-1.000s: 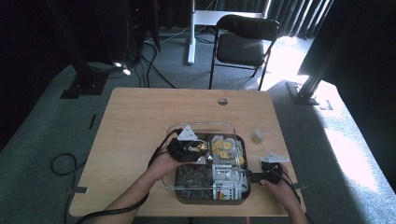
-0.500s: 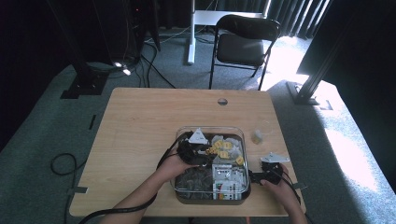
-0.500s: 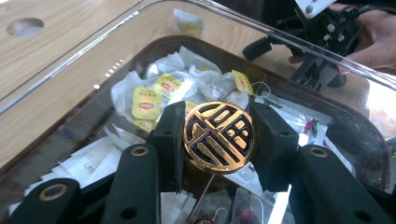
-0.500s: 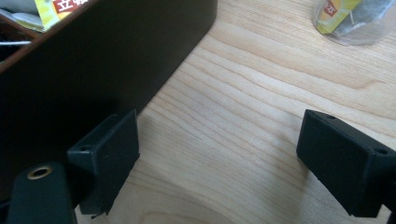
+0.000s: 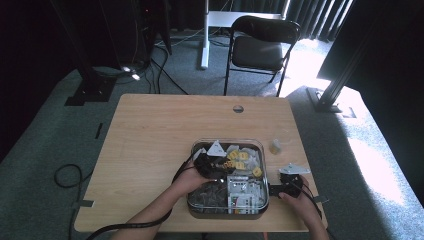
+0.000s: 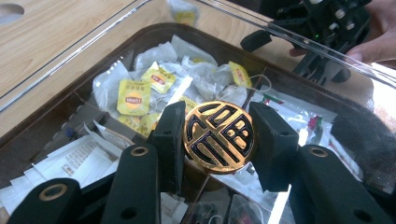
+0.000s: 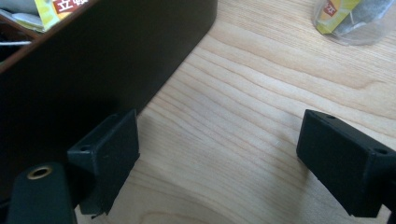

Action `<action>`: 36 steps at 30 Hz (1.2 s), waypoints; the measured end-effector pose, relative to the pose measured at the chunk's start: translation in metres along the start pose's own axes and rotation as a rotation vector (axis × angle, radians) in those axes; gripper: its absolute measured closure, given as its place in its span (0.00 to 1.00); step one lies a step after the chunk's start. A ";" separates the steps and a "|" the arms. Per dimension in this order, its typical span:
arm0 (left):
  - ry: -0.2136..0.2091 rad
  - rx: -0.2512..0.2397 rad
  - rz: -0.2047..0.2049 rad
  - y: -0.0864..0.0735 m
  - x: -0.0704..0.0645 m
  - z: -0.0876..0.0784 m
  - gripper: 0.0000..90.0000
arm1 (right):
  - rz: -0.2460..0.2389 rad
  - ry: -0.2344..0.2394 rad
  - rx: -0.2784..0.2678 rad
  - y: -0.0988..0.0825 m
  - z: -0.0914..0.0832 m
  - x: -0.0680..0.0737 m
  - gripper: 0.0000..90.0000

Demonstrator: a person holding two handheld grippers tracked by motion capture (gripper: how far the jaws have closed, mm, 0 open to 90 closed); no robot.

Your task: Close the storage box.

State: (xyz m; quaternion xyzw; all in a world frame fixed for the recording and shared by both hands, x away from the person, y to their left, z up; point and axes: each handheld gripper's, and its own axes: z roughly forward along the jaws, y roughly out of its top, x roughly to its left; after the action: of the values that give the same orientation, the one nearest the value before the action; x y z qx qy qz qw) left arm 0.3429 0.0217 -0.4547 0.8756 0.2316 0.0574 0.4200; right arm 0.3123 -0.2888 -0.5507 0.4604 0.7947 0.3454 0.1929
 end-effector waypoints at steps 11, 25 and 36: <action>0.003 0.028 0.007 -0.006 0.001 0.010 0.65 | -0.004 -0.001 -0.001 0.000 0.000 0.000 0.14; 0.011 0.043 0.014 -0.007 -0.004 0.016 0.65 | -0.001 0.000 0.001 0.000 0.000 0.000 0.14; 0.004 0.035 0.017 -0.010 -0.005 0.015 0.65 | 0.000 0.000 0.002 0.000 0.000 0.000 0.14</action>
State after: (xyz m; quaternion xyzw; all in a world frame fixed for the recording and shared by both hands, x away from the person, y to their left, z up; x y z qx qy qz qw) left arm 0.3392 0.0140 -0.4717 0.8847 0.2258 0.0587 0.4035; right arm 0.3119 -0.2887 -0.5507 0.4605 0.7950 0.3447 0.1927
